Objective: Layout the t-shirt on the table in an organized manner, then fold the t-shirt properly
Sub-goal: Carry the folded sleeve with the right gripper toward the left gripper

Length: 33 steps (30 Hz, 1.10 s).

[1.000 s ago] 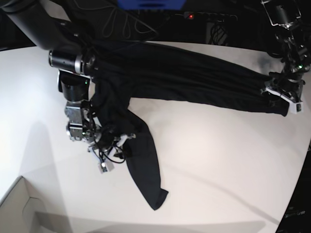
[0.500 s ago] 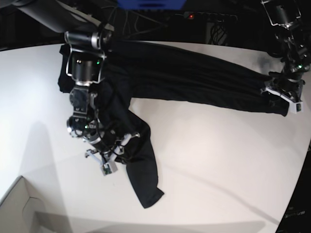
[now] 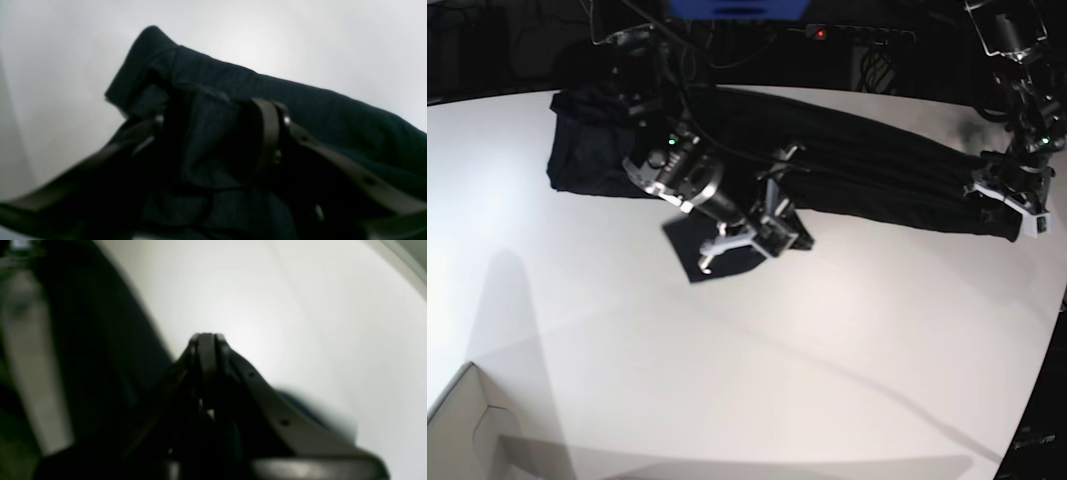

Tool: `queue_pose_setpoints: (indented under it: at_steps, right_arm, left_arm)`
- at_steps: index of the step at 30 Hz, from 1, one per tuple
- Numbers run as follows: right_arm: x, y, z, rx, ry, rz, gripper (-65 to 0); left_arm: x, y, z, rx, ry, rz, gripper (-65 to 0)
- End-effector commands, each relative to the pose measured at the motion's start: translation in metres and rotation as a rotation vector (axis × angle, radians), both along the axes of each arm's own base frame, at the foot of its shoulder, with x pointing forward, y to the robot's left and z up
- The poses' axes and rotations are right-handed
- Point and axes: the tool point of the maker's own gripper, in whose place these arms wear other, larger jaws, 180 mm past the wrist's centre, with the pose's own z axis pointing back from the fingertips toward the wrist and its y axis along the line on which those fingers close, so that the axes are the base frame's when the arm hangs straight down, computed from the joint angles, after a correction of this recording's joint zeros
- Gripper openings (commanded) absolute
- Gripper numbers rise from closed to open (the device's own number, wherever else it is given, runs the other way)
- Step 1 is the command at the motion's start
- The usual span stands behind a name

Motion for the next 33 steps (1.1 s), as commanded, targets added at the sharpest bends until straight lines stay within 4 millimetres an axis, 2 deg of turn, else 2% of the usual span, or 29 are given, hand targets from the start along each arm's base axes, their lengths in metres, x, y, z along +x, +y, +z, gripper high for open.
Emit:
queue_pose_setpoints:
  at_steps: [1, 8, 12, 16, 22, 24, 29, 33]
  right_arm:
    - [0.000, 0.011, 0.018, 0.055, -0.042, 0.009, -65.0]
    - [-0.024, 0.060, 0.031, 0.079, -0.068, 0.115, -65.0]
    - [-0.038, 0.082, 0.023, 0.061, -0.052, 0.198, -65.0]
    - [-0.045, 0.094, 0.010, 0.035, -0.030, 0.245, -65.0]
    - [-0.045, 0.096, -0.015, -0.008, 0.021, 0.263, -65.0]
    - [-0.047, 0.097, -0.020, -0.014, 0.033, 0.269, -61.4]
    - [-0.065, 0.113, -0.017, -0.016, 0.021, 0.336, -45.7]
    - [-0.066, 0.116, -0.008, -0.005, -0.001, 0.345, -42.8]
  left_arm:
    - [-0.010, 0.001, -0.009, 0.011, 0.072, -0.007, -34.3]
    - [-0.010, 0.001, -0.009, 0.014, 0.074, -0.008, -34.2]
    - [-0.010, 0.001, -0.009, 0.015, 0.073, -0.009, -34.2]
    - [-0.010, 0.001, -0.010, 0.015, 0.074, -0.008, -34.2]
    - [-0.011, 0.001, -0.010, 0.015, 0.076, -0.009, -34.2]
    - [-0.011, 0.001, -0.010, 0.015, 0.076, -0.009, -34.2]
    - [-0.011, 0.001, -0.010, 0.015, 0.075, -0.009, -34.2]
    - [-0.011, 0.003, -0.008, 0.016, 0.072, -0.008, -34.2]
